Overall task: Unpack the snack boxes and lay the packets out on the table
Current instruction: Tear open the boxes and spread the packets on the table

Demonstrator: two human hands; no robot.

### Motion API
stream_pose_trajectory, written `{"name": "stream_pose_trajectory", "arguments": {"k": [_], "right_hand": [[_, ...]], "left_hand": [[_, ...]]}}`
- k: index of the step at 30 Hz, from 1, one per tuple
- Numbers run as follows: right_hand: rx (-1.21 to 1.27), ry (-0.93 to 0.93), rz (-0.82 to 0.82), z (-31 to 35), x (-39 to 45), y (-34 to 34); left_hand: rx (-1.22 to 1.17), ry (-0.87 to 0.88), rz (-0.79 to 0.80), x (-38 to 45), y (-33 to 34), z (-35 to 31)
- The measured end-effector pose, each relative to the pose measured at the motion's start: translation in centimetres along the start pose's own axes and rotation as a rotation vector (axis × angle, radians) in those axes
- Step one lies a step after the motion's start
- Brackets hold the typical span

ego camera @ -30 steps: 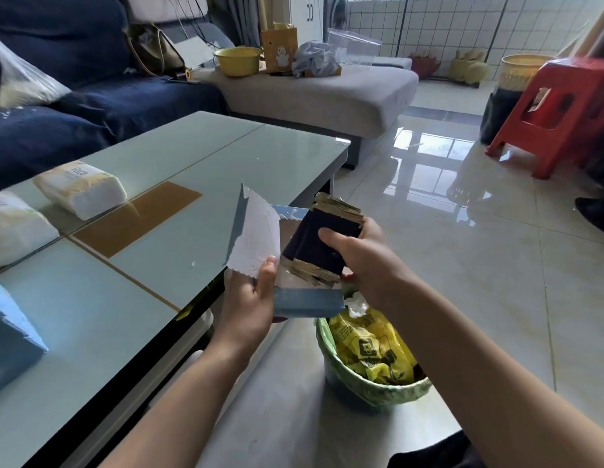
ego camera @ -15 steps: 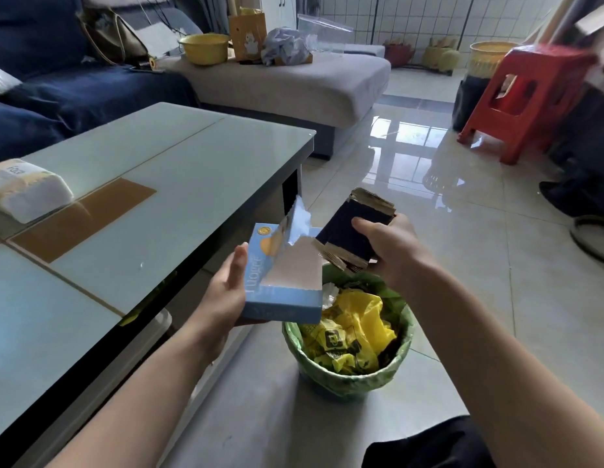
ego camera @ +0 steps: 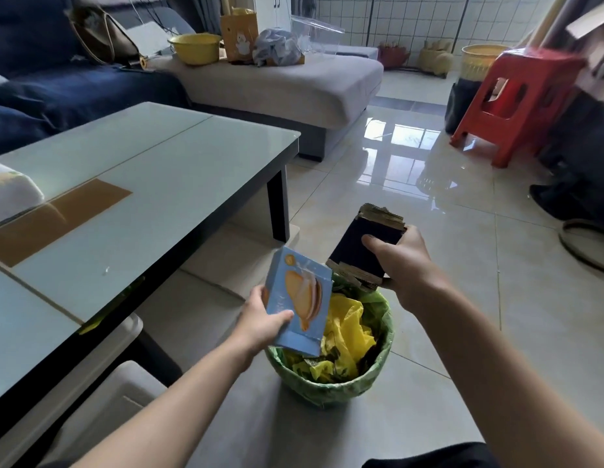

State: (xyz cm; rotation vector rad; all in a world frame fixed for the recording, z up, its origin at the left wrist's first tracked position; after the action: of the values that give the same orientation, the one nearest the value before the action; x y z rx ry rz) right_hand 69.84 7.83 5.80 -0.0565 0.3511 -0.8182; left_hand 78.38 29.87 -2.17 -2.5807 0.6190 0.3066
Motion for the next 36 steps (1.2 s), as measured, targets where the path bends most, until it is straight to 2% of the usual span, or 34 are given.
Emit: {"name": "stream_pose_trajectory", "arguments": {"k": [4,7,15,23,28,30,33,36], "right_hand": [[-0.005,0.009,0.057,-0.3,-0.3,0.6],[-0.005,0.02,0.104,-0.6,-0.4,1.1],[-0.024,0.038,0.143,-0.9,-0.3,1.6],[0.029,0.037,0.199,-0.9,-1.1,3.2],[0.006,0.041,0.204,-0.8,-1.5,4.0],[0.0,0.047,0.212,-0.5,-1.9,4.6],[-0.01,0.04,0.234,0.0,-2.5,5.6],[-0.001,0.028,0.267,0.7,-3.2,6.5]], "left_hand": [[0.036,-0.087,0.159,0.4,3.4,1.5],[0.098,-0.075,0.198,0.5,5.1,1.9],[0.487,0.099,0.139,0.7,6.6,2.4],[0.44,0.092,0.071,1.6,5.3,2.8],[0.89,0.284,-0.004,1.2,5.5,2.5],[0.979,0.282,-0.011,1.2,5.5,2.6],[0.951,0.191,0.037,1.4,4.9,3.2],[0.652,0.168,-0.005,1.4,2.8,1.8]]}}
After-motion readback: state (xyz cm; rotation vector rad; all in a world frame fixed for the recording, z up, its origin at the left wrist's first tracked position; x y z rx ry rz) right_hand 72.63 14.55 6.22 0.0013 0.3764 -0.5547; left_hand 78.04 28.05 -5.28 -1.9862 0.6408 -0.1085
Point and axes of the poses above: each hand's wrist, its own x-axis towards the middle knuckle, its own y-axis out of the palm, z = x × y, the point moved 5 cm from there along x, towards the middle knuckle
